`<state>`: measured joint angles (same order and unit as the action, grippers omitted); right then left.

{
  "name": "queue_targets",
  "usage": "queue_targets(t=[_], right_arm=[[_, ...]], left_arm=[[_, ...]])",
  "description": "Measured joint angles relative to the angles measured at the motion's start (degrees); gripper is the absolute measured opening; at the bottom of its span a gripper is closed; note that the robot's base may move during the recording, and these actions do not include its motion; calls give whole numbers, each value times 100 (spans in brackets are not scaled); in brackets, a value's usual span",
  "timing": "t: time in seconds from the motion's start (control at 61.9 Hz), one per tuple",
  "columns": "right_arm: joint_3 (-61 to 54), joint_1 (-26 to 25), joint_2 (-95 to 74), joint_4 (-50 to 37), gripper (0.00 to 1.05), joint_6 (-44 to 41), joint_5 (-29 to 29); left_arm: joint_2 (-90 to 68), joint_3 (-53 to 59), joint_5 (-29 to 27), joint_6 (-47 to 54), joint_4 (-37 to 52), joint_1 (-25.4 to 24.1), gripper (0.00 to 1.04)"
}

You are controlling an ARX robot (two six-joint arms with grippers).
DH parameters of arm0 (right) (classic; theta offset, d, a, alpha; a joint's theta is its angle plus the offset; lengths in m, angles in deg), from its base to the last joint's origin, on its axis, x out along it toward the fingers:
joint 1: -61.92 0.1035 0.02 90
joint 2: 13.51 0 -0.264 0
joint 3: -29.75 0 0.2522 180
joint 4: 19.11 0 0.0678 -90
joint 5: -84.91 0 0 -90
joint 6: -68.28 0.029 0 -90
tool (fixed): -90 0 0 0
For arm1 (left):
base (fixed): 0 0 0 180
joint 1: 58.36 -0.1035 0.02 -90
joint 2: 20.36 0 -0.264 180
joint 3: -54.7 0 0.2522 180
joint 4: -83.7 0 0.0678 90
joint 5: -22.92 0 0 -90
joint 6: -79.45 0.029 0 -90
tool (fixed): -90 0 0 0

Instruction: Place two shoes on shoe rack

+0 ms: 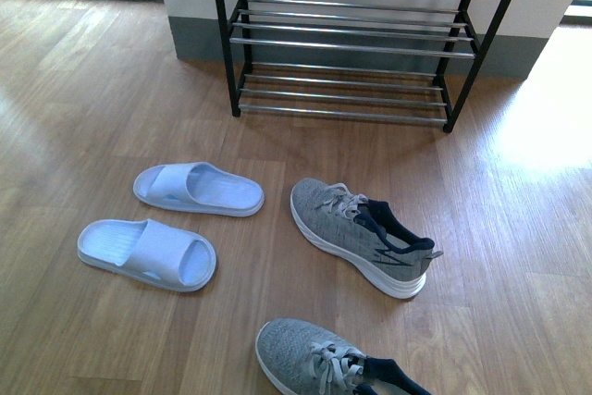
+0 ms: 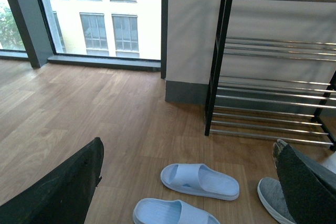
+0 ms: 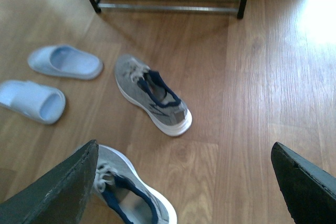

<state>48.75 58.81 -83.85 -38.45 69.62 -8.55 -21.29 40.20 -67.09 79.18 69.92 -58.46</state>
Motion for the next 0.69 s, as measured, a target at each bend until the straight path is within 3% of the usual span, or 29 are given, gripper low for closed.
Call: queue_targets(t=[0.065, 0.194, 0.42, 0.695], right_arm=[[284, 59, -1683, -979, 95, -332, 0], [763, 238, -4022, -1941, 95, -876, 70], [1314, 494, -6435, -2238, 95, -1558, 173], [1843, 848, -7385, -2271, 95, -1650, 291]], left_arm=[[0, 0, -2, 0, 0, 0, 95], [0, 0, 0, 0, 0, 0, 95], [0, 0, 0, 0, 0, 0, 95], [0, 0, -2, 0, 0, 0, 95]])
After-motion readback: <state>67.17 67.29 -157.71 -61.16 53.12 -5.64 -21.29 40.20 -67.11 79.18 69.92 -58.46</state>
